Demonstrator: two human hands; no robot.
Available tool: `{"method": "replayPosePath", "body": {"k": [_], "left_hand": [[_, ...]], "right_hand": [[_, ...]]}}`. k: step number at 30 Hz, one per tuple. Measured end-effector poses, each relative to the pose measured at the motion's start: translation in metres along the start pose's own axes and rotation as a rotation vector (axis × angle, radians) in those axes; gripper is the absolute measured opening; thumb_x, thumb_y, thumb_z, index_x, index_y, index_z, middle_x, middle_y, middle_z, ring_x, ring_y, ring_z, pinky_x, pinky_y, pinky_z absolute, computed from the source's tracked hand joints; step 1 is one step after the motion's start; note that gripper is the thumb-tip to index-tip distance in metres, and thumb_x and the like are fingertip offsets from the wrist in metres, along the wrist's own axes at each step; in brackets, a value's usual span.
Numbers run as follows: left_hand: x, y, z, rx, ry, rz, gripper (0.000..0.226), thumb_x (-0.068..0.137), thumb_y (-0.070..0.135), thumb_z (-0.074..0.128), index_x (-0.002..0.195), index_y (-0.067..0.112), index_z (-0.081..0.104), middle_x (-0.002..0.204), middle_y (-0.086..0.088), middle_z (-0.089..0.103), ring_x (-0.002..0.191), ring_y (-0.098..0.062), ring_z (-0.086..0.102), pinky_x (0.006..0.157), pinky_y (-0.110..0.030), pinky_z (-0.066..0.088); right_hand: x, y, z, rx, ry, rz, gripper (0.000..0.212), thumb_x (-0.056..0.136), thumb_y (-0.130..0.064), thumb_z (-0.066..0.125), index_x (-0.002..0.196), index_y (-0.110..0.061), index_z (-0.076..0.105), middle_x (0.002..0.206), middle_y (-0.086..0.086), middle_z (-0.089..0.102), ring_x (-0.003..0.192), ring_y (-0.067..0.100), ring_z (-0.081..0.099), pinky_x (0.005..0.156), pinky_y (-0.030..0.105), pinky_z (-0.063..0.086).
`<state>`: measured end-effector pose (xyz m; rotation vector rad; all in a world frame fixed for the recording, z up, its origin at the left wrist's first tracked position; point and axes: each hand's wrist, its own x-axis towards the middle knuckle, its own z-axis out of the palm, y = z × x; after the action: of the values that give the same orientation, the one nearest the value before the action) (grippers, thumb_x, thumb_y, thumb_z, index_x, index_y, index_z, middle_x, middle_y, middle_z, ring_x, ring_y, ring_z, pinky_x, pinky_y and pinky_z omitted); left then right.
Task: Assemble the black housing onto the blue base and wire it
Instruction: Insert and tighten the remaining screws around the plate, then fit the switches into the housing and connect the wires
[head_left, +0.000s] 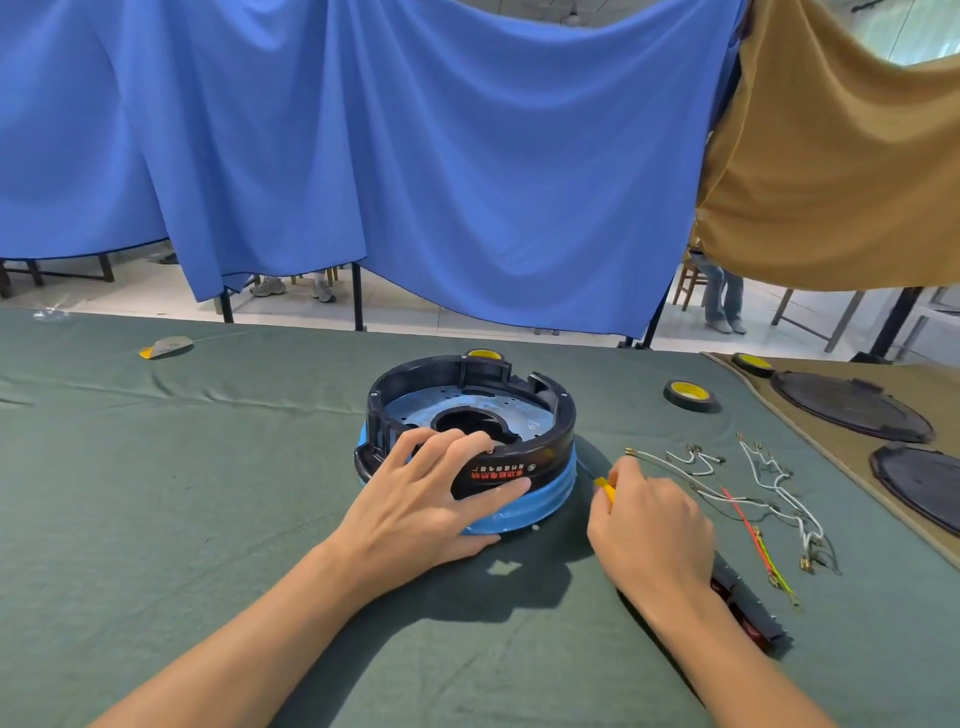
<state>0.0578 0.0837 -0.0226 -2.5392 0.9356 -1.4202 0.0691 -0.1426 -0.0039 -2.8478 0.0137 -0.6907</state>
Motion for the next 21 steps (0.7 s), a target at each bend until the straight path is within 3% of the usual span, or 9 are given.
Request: {"method": "replayPosePath", "body": {"k": [6,11,14,17,21], "left_hand": [[-0.001,0.001,-0.002,0.021,-0.049,0.009,0.049,0.083,0.051,0.07,0.128,0.033,0.063,0.13,-0.008,0.042,0.114,-0.027,0.045,0.095,-0.042,0.039],[-0.001,0.006,-0.004,0.013,-0.083,0.002,0.043,0.084,0.049,0.069,0.124,0.034,0.066,0.129,-0.006,0.042,0.112,-0.026,0.046,0.093,-0.039,0.039],[0.001,0.01,-0.005,0.005,-0.059,-0.021,0.037,0.084,0.043,0.072,0.12,0.033,0.07,0.126,-0.007,0.051,0.11,-0.025,0.047,0.092,-0.039,0.041],[0.003,0.014,-0.007,-0.007,-0.023,-0.059,0.039,0.084,0.036,0.073,0.122,0.03,0.069,0.117,-0.012,0.062,0.107,-0.026,0.049,0.088,-0.041,0.045],[0.003,0.017,-0.007,0.006,-0.063,-0.126,0.062,0.083,0.039,0.073,0.137,0.014,0.056,0.12,-0.012,0.06,0.108,-0.029,0.05,0.091,-0.041,0.043]], "right_hand": [[-0.005,-0.003,0.006,-0.032,-0.05,-0.097,0.014,0.091,-0.027,0.048,0.087,-0.021,0.036,0.095,-0.001,0.064,0.095,0.023,0.053,0.066,0.032,0.032],[-0.009,-0.003,0.004,-0.045,-0.044,-0.13,0.012,0.09,-0.023,0.046,0.085,-0.02,0.036,0.097,0.002,0.063,0.094,0.025,0.052,0.068,0.033,0.031],[-0.012,0.0,0.002,-0.065,-0.042,-0.16,0.007,0.091,-0.024,0.045,0.086,-0.019,0.044,0.096,0.003,0.063,0.093,0.025,0.053,0.07,0.034,0.033],[-0.008,0.009,-0.002,-0.036,-0.069,-0.196,0.019,0.095,-0.029,0.045,0.098,-0.017,0.058,0.1,0.003,0.063,0.097,0.026,0.054,0.075,0.035,0.041],[0.008,0.035,-0.018,0.115,-0.131,-0.314,0.022,0.095,-0.031,0.05,0.105,-0.018,0.065,0.101,0.002,0.064,0.1,0.023,0.056,0.083,0.036,0.046]]}}
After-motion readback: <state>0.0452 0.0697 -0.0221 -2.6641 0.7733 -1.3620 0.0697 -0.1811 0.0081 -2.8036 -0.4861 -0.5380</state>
